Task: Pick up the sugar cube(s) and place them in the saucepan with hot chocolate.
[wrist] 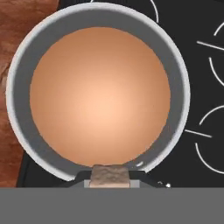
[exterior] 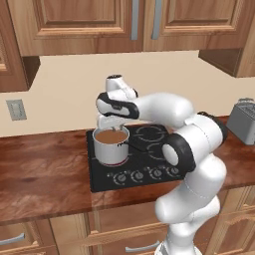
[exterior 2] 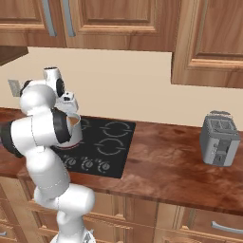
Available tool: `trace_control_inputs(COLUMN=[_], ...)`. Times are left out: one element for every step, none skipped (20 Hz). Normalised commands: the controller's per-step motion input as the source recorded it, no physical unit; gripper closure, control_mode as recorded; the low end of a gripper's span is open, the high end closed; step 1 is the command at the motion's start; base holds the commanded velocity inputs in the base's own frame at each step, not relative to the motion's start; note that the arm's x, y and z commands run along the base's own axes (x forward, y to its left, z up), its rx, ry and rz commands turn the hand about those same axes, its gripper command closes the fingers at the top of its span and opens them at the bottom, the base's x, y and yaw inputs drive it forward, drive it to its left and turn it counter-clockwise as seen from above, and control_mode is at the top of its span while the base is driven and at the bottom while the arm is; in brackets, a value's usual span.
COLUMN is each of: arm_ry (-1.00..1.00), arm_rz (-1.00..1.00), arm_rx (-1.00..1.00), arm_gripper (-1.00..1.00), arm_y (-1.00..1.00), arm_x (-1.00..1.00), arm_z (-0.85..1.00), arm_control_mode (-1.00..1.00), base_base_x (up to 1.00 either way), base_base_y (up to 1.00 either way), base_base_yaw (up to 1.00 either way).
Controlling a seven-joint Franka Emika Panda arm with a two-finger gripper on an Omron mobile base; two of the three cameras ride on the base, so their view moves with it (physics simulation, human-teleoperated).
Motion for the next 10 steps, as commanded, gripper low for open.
trace_control_inputs(arm_ry=[0.02,0.03,0.02,0.04,0.04,0.04,0.05,0.06,0.07,0.07], arm_rz=[0.02,0.01,0.01,0.01,0.02,0.03,0.03,0.04,0.04,0.04], arm_rx=[0.0,0.0,0.0,0.0,0.0,0.0,0.0,0.0,0.0,0.0], arm_gripper=[1.0,1.0,1.0,1.0,1.0,1.0,1.0,1.0,1.0,1.0], arm_y=[0.0,0.0,0.0,0.0,0.0,0.0,0.0,0.06,0.11,0.15], arm_x=[0.46,0.44,0.5,0.56,0.47,0.41,0.34,0.25,0.2,0.18], arm_z=[-0.22,-0.26,-0.32,-0.36,-0.36,-0.31,-0.31,-0.31,-0.33,-0.33], arm_control_mode=[-1.0,-1.0,-1.0,-1.0,-1.0,-1.0,-1.0,-1.0,-1.0,-1.0], base_base_x=[0.0,0.0,0.0,0.0,0.0,0.0,0.0,0.0,0.0,0.0], base_base_y=[0.0,0.0,0.0,0.0,0.0,0.0,0.0,0.0,0.0,0.0], base_base_yaw=[0.0,0.0,0.0,0.0,0.0,0.0,0.0,0.0,0.0,0.0])
